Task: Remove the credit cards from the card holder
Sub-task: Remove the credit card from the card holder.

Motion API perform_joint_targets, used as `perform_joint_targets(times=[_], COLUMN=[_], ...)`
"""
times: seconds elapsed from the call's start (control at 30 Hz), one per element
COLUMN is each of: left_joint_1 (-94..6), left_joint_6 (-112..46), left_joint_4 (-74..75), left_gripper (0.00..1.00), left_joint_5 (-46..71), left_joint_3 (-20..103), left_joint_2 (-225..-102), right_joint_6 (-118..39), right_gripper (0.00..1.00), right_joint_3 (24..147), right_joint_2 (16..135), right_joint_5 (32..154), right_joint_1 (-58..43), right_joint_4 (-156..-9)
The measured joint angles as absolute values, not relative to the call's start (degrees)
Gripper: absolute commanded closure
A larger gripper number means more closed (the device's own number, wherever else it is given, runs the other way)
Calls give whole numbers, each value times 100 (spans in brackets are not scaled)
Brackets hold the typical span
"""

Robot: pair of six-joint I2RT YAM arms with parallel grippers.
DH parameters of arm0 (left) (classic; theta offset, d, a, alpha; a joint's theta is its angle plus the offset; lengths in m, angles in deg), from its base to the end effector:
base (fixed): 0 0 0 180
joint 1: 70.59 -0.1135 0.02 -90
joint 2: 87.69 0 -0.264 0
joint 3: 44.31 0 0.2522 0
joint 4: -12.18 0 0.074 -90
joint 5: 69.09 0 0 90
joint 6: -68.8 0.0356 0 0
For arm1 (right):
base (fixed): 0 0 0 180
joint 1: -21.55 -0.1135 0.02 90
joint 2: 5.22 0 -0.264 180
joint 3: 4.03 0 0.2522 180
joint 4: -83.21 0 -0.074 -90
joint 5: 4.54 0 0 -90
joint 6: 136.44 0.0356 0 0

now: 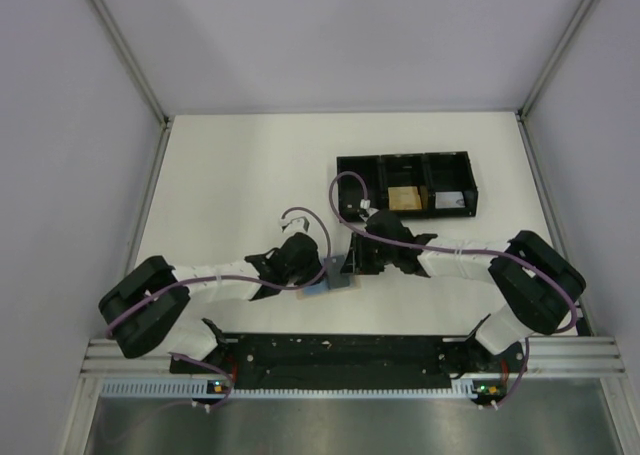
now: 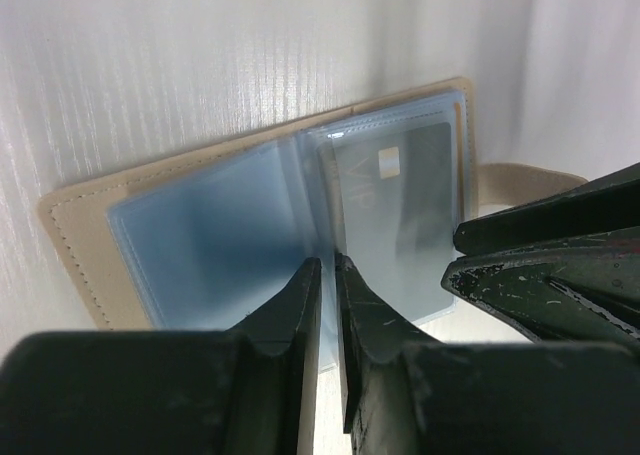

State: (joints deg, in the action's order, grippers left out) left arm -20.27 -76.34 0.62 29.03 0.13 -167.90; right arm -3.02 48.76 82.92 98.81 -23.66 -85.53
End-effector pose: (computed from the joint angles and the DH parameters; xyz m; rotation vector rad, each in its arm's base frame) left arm 0.1659 -0.1921 0.1459 -0.1744 2.4959 -0.6699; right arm 0.1997 0.2129 0.1525 -0.1615 2.5953 0.9395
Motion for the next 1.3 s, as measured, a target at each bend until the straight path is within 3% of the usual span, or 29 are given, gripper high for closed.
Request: perform_joint_targets(times=[0.53,1.3], left_joint_1=[-2027,-2027], left_joint_6=[-7660,-7706], left_joint_4=[164,311], left_gripper=[95,100], left_joint_5=[2879,2829], left_joint_3=[13,13], left_joint_2=[-16834,-16908], right_joint_6=[-383,-378], right_gripper=[69,70], right_joint_3=[4878,4874], right_joint_2=[8316,8285], right_joint_5=[9898,9793], right_joint_1=[-2364,-2364], right_joint_4=[-8527,-8446])
